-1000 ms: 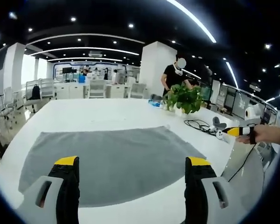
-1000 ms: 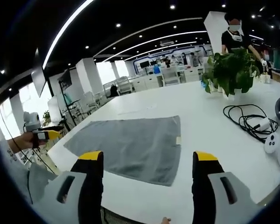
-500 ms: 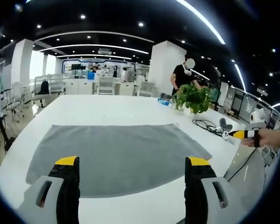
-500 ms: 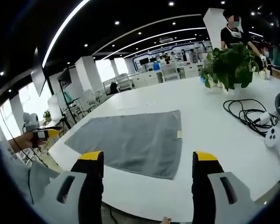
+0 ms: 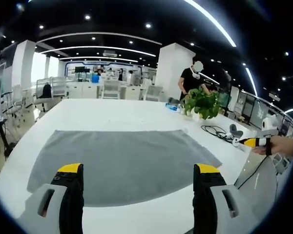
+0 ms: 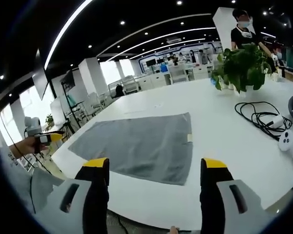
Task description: Fold the towel on the table until its edges align and the towel forms a compact rectangular stack.
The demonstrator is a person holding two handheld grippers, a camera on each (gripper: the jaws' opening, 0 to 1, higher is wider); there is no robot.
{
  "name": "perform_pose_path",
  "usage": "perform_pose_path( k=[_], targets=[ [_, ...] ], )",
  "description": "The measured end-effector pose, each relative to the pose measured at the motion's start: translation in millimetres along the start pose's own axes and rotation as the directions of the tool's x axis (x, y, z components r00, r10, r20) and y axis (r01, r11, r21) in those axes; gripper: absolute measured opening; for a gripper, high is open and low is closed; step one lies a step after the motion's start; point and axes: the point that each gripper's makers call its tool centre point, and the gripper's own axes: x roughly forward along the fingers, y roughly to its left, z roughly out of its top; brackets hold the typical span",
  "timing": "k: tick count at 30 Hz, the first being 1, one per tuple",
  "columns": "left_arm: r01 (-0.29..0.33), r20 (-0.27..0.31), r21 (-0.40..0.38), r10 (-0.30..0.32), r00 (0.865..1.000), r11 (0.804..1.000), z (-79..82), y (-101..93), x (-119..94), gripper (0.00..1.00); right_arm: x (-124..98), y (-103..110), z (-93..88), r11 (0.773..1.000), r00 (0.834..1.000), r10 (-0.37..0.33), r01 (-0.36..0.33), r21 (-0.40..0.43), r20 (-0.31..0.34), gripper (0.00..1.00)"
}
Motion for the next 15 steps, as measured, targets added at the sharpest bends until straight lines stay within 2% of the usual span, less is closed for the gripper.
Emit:
perform_pose_path(
  k=[11,15],
  targets=[
    [0.013,-0.008,0.007,-0.013,1.0,1.0,-1.4,-5.1,2.5,0.95,0.8,-1.8,-2.7,1.0,1.0,-0.003,0.003,0.008,-0.003,0.76],
    [0.037,-0.02,0.031,-0.037,0.999,0.999,-1.2,-16.3,7.3,0.95,1.4,-2.2,0.1,1.0,1.0,0.001,-0.001,0.014,0.006,0.75]
  ],
)
